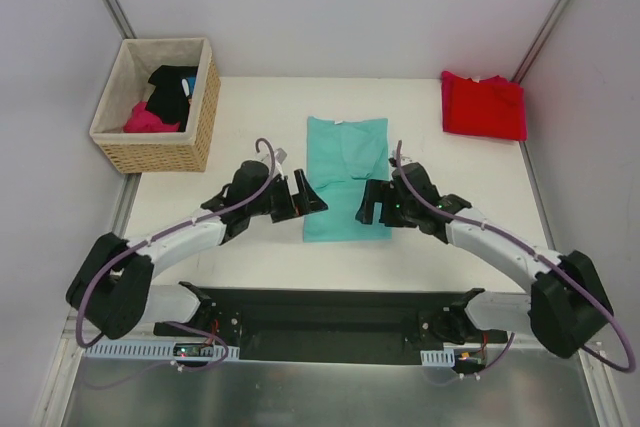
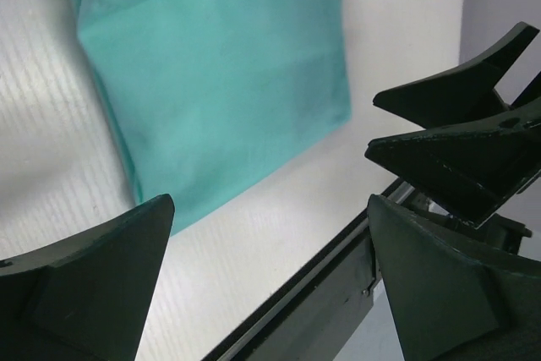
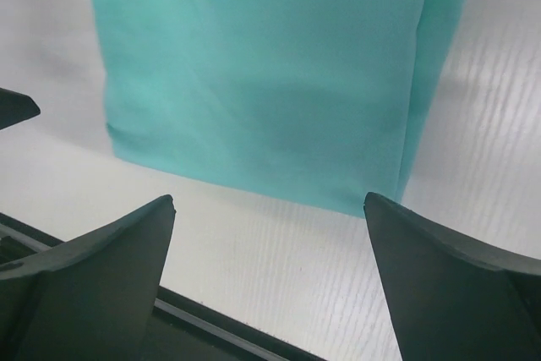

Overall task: Fold and stack the t-shirts
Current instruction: Grab one side of the 2/3 rectangular tshirt with both arms

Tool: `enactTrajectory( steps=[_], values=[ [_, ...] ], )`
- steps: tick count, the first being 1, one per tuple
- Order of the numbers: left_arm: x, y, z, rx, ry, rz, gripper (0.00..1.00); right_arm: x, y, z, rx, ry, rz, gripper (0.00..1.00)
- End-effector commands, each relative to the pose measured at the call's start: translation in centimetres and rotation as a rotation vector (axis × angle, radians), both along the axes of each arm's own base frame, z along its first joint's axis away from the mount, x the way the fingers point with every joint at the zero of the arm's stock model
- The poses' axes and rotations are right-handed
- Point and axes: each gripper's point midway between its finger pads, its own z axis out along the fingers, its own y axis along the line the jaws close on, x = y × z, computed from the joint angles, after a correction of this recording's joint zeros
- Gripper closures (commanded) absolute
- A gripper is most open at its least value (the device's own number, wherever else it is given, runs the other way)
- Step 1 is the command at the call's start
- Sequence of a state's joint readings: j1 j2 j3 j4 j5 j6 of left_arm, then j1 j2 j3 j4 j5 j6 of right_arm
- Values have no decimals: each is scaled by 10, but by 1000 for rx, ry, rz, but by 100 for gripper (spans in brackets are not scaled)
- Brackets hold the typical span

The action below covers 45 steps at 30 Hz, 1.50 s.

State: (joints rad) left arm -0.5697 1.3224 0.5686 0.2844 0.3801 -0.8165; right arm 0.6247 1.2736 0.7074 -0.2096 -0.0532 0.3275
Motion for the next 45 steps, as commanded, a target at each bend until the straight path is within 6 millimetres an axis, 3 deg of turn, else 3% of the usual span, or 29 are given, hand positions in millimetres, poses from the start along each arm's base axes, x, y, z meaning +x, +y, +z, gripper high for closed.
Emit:
enactTrajectory(
  steps=[1,4,8,10,17,27,31,45],
  values=[
    [3,11,40,42,-97,13,1,2,-23,41,-62,-115,-15,0],
    [-6,20,27,56,-60,35,1,-5,-35,42,-75,-126,-31,1],
    [-22,27,-8,77,44,47,1,-18,-47,29,-88,-102,-50,0],
    [-26,27,-14,55,59,57,1,-22,-53,22,-99,-91,-59,0],
    [-42,36,-47,72,124,75,1,-28,-57,-2,-94,-42,-63,0],
    [-40,16,-56,-56,127,30,4,-19,-55,-23,7,28,-81,0],
    [-47,14,-71,-80,191,34,8,-18,-56,-31,34,54,-89,0],
    [-50,13,-78,-87,214,31,42,-8,-50,-39,79,86,-109,2]
  ],
)
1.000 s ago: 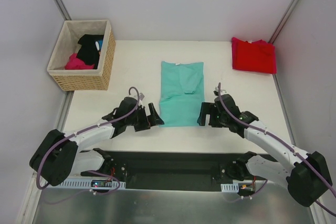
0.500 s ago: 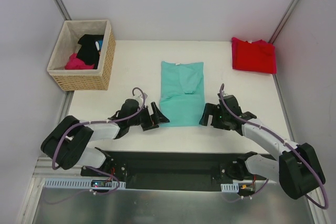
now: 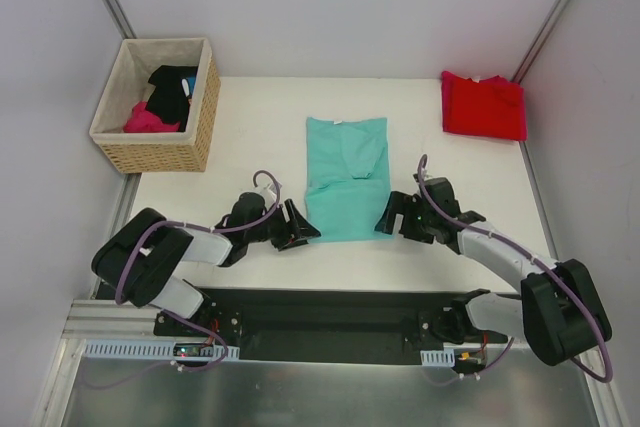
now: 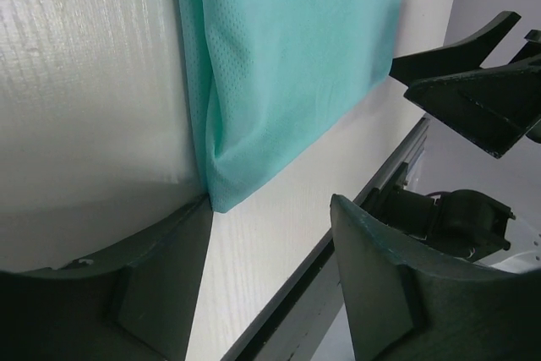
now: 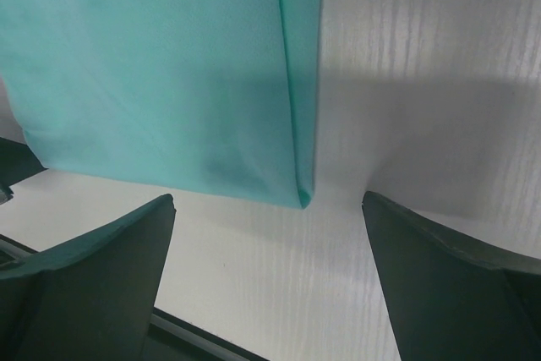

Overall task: Fold and stack the t-shirts
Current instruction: Grab one side of the 2/3 rectangular tshirt with both arms

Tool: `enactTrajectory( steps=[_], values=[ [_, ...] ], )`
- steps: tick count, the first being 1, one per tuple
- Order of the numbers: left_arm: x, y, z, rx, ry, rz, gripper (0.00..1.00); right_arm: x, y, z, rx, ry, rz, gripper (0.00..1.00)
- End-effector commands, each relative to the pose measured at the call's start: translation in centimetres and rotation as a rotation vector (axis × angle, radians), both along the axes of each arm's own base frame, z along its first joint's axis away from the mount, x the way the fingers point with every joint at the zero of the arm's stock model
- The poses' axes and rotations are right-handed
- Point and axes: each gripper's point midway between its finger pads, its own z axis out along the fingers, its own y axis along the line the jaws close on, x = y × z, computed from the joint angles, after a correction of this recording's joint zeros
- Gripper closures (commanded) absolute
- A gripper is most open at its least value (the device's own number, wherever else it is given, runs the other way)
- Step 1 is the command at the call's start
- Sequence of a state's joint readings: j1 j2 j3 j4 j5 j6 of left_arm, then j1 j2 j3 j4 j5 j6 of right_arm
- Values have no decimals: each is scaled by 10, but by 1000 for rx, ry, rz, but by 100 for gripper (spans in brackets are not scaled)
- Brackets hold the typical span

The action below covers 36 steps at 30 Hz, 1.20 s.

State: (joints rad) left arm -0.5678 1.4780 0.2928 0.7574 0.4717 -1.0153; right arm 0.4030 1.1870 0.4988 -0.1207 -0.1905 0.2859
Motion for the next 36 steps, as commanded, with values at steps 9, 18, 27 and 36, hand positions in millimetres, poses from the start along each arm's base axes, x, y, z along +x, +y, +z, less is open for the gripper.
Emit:
enactTrajectory(
  steps=[9,18,27,36],
  values=[
    [-13,11,-25,68,70,-5,58,8,11,2,58,7,2,8],
    [-10,8,-30,73,81,-13,77,9,18,3,101,8,7,13],
    [-2,4,-34,81,82,-8,85,6,21,5,121,1,22,14],
    [6,-3,-30,64,67,-18,100,2,20,5,119,1,34,15]
  ],
)
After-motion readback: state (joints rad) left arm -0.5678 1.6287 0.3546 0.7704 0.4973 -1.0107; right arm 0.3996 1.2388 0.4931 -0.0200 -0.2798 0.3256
